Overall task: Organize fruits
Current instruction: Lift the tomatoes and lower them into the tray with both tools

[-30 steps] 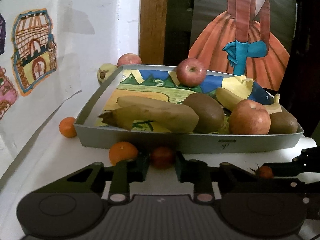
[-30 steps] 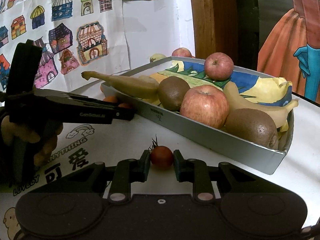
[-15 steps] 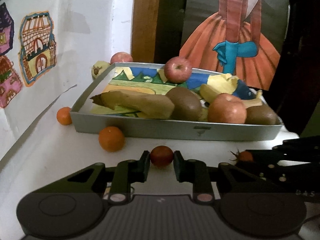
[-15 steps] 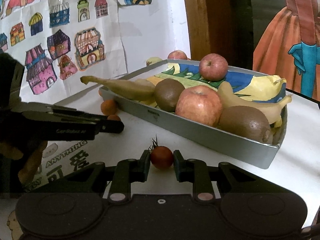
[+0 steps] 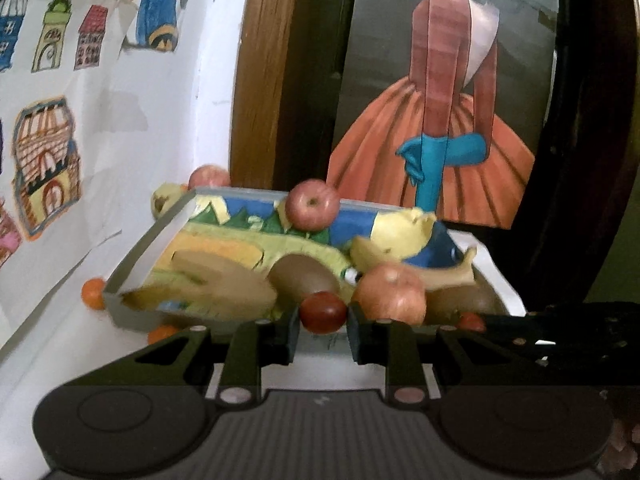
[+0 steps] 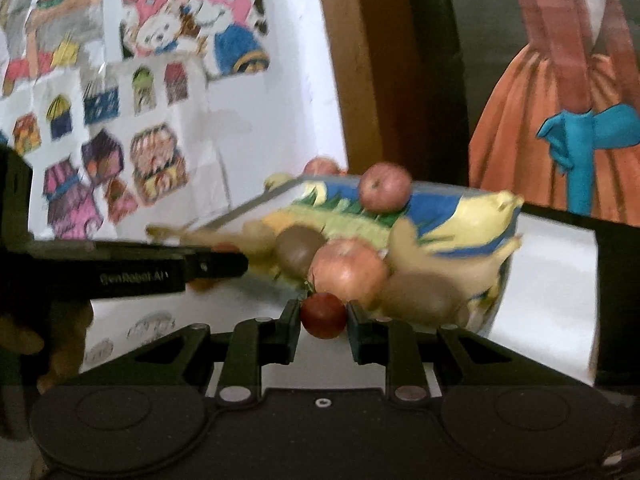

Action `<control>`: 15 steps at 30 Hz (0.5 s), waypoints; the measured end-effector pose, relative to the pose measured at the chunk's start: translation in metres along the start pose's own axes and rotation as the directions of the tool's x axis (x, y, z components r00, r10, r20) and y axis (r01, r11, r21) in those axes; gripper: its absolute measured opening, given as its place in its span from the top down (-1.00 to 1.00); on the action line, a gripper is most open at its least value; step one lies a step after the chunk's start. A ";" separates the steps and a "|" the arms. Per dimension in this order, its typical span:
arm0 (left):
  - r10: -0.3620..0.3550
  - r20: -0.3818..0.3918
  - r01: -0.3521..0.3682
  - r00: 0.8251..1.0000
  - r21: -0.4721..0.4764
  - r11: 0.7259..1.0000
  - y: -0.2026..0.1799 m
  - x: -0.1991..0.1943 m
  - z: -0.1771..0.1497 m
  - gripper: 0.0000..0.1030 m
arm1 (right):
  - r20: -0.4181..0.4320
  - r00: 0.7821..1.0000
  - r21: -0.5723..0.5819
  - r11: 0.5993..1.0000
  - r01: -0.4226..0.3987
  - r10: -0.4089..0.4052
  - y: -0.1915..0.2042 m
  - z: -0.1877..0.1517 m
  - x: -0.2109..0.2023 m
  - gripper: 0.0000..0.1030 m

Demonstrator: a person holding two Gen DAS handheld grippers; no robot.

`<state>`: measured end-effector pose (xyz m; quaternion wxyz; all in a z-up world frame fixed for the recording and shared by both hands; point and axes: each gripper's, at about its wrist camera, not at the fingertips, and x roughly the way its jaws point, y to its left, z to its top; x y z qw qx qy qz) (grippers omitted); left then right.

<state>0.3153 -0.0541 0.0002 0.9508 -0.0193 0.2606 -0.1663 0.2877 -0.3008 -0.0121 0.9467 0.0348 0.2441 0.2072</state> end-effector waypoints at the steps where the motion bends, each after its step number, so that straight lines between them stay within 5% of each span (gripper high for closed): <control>1: 0.002 0.012 -0.002 1.000 -0.003 1.000 -0.001 0.003 0.001 0.46 | 0.015 1.000 -0.003 1.000 0.011 -0.011 -0.002 0.003 0.000 0.48; 15: 0.011 0.092 -0.007 0.996 -0.044 0.999 -0.021 0.040 0.010 0.46 | 0.065 0.990 0.010 0.992 0.125 -0.125 -0.033 0.018 0.032 0.48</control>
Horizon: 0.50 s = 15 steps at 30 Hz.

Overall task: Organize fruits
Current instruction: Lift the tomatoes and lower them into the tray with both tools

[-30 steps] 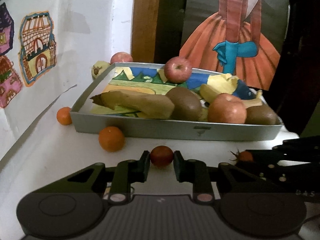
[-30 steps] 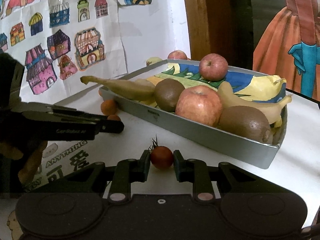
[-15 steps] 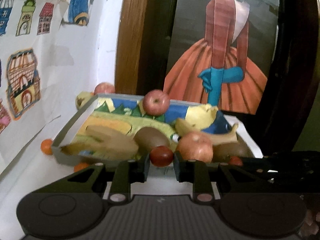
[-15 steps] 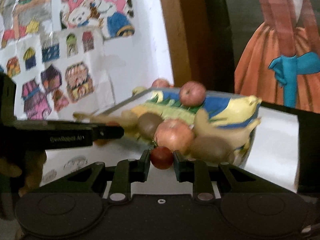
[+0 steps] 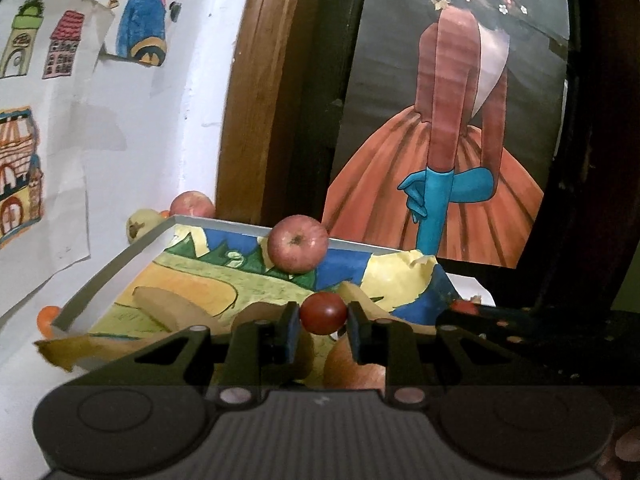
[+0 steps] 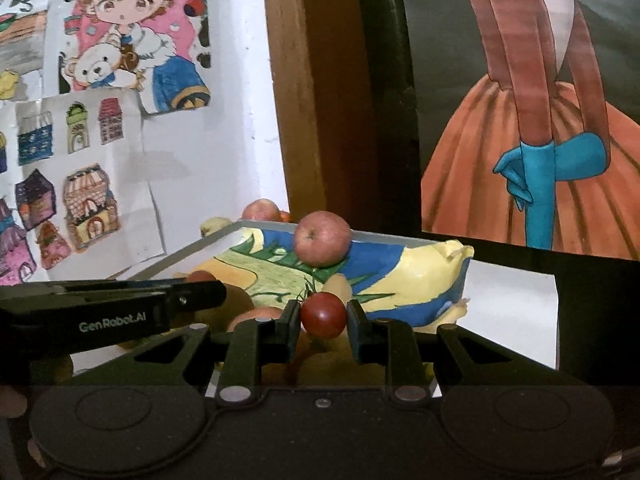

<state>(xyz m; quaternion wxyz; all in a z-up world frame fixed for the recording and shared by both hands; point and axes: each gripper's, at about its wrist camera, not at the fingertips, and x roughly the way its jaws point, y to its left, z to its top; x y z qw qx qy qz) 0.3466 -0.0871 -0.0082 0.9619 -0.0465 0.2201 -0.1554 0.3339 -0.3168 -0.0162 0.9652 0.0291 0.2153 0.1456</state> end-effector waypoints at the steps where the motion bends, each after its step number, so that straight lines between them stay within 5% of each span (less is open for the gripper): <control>1: 0.000 -0.001 0.000 1.000 0.004 1.000 -0.002 0.002 0.000 0.46 | -0.004 1.000 0.001 1.000 0.002 -0.002 -0.001 -0.001 0.001 0.48; 15: 0.008 -0.009 -0.008 1.000 0.037 0.999 -0.010 0.012 -0.003 0.46 | -0.011 1.000 0.005 1.000 0.012 -0.012 -0.006 -0.005 0.010 0.48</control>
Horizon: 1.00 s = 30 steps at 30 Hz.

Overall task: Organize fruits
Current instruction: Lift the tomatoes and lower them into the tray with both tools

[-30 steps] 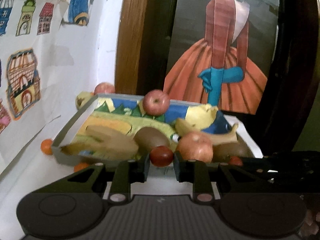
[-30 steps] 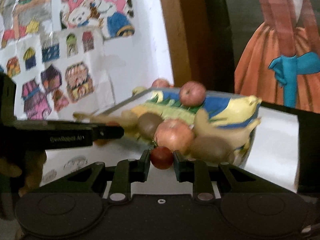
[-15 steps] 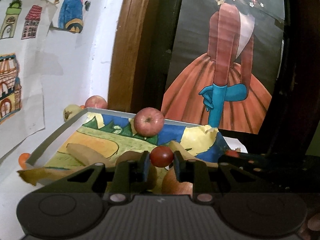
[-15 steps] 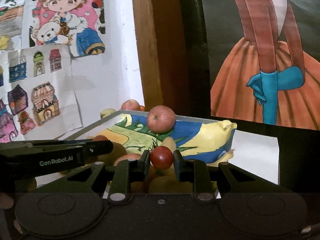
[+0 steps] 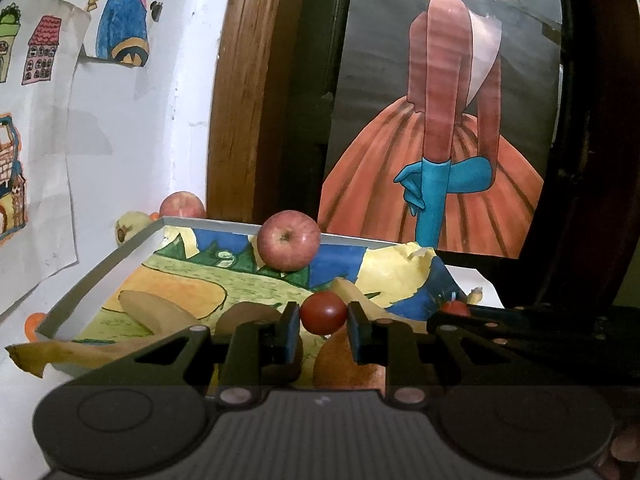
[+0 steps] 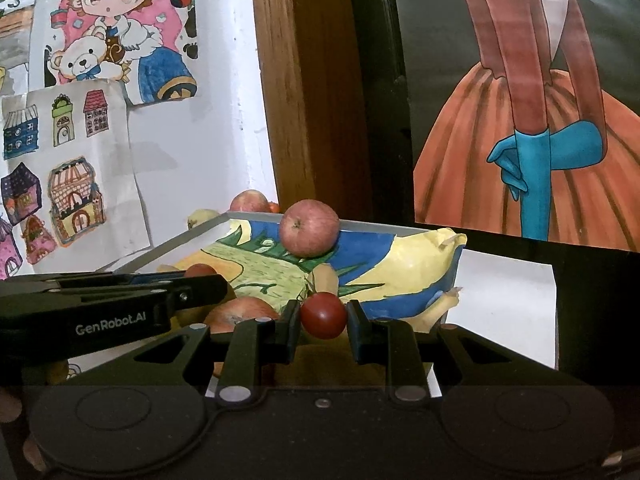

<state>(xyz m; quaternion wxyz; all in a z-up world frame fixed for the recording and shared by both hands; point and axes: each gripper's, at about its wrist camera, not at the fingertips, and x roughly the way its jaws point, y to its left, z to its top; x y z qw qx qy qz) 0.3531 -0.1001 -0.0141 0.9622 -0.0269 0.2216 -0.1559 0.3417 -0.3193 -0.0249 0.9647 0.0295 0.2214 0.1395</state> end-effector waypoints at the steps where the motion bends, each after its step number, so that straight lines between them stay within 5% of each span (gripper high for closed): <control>1: 0.001 -0.001 -0.001 1.000 0.001 1.000 0.000 0.001 0.000 0.46 | -0.001 1.000 0.000 1.000 0.000 0.000 0.000 0.000 0.001 0.48; 20: 0.010 -0.010 -0.011 1.000 -0.012 1.000 0.002 0.004 -0.001 0.41 | -0.004 1.000 0.000 1.000 0.002 -0.002 0.002 -0.002 0.005 0.39; 30: 0.021 0.021 -0.020 1.000 -0.057 0.998 0.010 -0.016 0.004 -0.23 | 0.033 0.999 0.009 1.000 0.022 -0.022 0.003 0.000 -0.017 -0.18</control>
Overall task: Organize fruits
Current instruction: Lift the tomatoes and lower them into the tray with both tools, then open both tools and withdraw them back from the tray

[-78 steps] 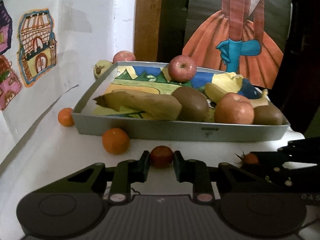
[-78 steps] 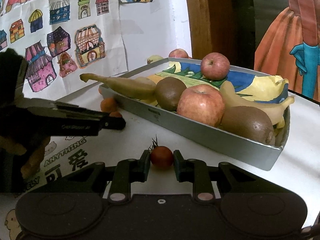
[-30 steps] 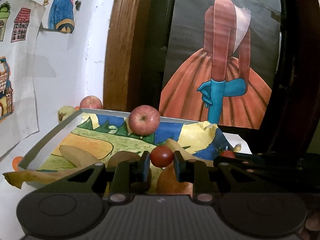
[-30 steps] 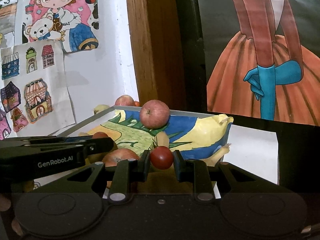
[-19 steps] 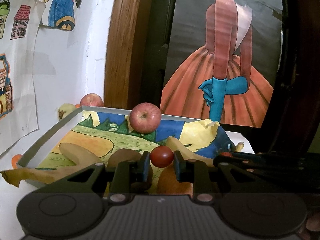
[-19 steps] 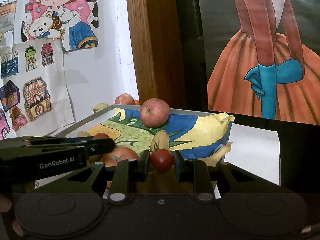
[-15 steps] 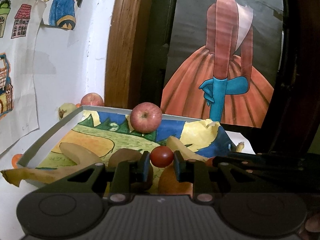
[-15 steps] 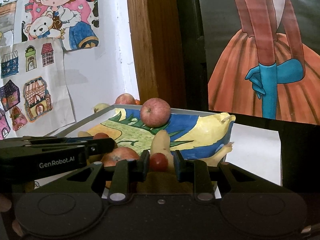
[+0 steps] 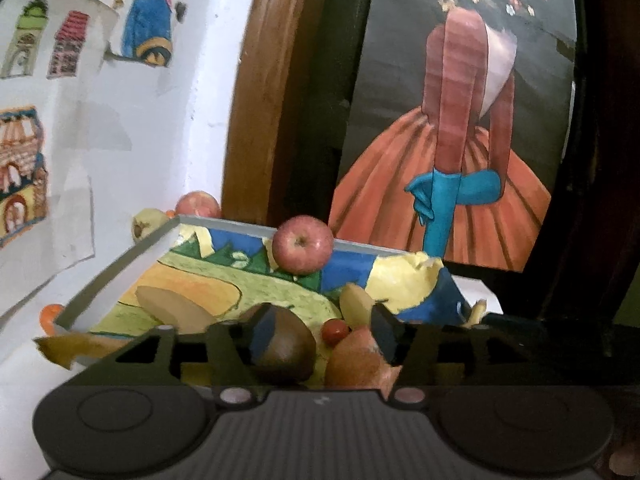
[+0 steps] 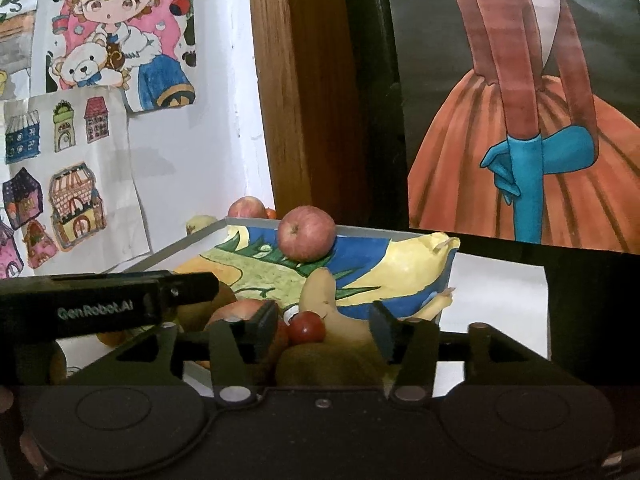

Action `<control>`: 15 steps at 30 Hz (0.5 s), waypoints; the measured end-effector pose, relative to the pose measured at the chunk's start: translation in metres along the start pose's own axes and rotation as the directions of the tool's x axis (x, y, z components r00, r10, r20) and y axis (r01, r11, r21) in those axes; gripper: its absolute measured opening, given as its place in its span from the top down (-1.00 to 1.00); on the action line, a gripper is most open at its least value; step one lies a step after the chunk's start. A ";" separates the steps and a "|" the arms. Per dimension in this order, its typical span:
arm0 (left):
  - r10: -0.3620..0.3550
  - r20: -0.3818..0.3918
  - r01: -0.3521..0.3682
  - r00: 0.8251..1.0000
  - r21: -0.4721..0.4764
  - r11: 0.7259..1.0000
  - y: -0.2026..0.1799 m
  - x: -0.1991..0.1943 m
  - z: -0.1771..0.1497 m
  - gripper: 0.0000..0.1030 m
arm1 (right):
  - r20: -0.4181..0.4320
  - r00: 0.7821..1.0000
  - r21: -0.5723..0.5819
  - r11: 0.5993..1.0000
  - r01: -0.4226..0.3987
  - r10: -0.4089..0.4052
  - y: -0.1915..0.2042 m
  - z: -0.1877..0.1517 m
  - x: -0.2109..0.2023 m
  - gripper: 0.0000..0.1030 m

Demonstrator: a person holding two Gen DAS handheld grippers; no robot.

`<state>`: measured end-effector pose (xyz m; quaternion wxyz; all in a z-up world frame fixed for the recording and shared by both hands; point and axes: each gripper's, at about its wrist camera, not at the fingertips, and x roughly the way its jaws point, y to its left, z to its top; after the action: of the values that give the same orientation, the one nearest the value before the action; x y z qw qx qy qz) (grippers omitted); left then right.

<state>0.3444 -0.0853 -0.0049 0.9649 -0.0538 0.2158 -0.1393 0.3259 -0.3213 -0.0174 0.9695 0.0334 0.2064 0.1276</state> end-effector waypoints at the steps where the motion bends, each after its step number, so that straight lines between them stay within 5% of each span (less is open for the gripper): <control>1: 0.002 0.009 -0.002 1.000 -0.006 1.000 0.001 -0.005 0.002 -0.33 | 0.007 1.000 0.001 1.000 0.001 -0.001 0.001 0.001 -0.004 -0.22; 9: 0.048 0.108 -0.043 0.993 -0.042 0.998 0.012 -0.058 0.012 -0.95 | 0.080 0.997 -0.005 1.000 0.008 -0.008 0.012 0.009 -0.047 -0.92; 15: 0.095 0.143 -0.088 0.985 -0.050 0.995 0.023 -0.107 0.016 -0.99 | 0.128 0.992 -0.017 1.000 -0.007 0.009 0.035 0.013 -0.091 -0.99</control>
<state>0.2639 -0.0308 0.0490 0.9821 -0.0746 0.1500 -0.0858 0.2430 -0.3112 0.0345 0.9806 0.0343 0.1423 0.1306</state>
